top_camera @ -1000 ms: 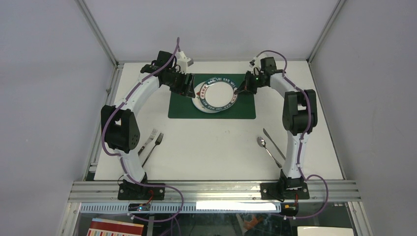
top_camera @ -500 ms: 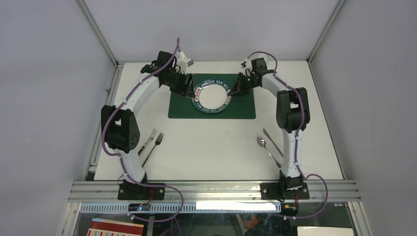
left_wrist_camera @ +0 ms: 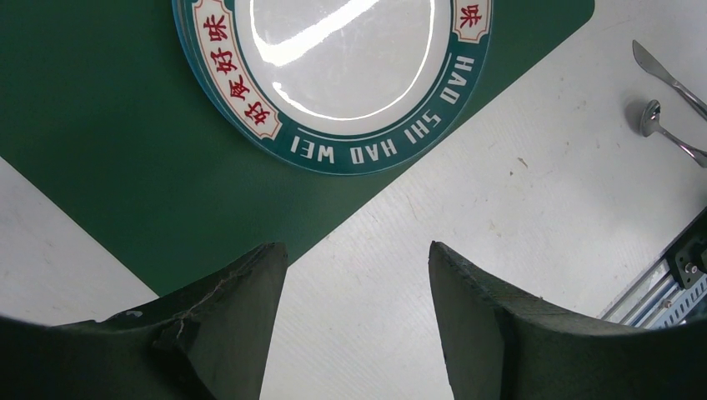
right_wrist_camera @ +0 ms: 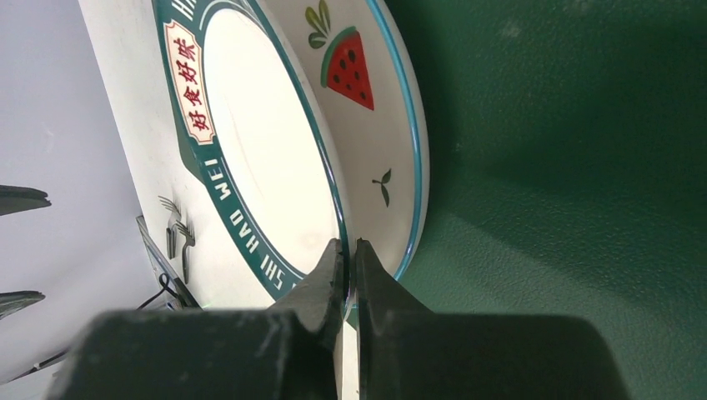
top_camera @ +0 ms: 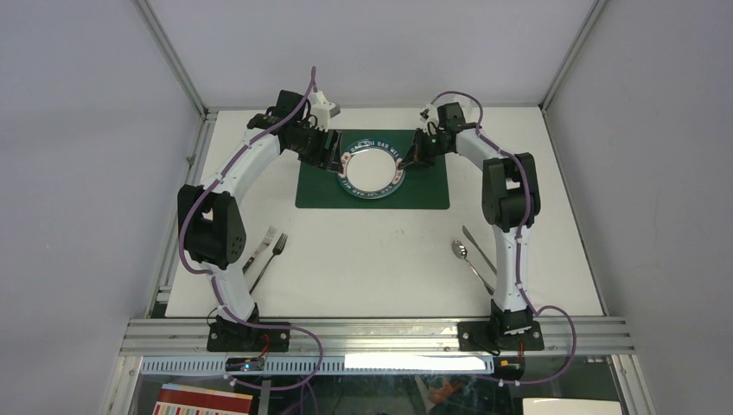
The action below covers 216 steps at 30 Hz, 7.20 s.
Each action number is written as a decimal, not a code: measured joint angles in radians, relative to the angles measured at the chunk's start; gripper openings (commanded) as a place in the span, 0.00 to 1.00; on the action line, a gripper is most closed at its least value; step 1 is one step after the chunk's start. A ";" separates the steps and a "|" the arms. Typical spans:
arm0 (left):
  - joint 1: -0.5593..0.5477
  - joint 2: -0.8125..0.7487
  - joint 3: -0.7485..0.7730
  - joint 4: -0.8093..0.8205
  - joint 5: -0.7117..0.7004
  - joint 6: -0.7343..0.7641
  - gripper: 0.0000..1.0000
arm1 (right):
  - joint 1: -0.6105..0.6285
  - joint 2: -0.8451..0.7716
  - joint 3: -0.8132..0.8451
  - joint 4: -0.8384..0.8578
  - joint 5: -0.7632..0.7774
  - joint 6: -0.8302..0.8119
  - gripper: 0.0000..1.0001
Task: Set the dinner table for one person
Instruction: Place the plate on the napkin, then adjust the napkin at the center of the board.
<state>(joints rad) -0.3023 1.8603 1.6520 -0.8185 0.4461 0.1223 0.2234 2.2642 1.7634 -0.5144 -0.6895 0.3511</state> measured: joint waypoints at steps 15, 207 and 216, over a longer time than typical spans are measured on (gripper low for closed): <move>0.000 0.000 0.000 0.000 0.001 0.001 0.66 | 0.000 0.004 0.000 -0.008 0.039 -0.005 0.21; -0.030 -0.028 -0.467 0.148 -0.343 0.104 0.00 | 0.155 -0.551 -0.742 -0.042 0.676 -0.770 0.00; -0.030 -0.028 -0.467 0.148 -0.344 0.103 0.00 | 0.164 -0.563 -0.746 -0.056 0.681 -0.772 0.00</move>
<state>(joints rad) -0.3325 1.8324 1.1851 -0.6708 0.1017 0.2256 0.3874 1.7016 1.0172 -0.5705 -0.0082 -0.4210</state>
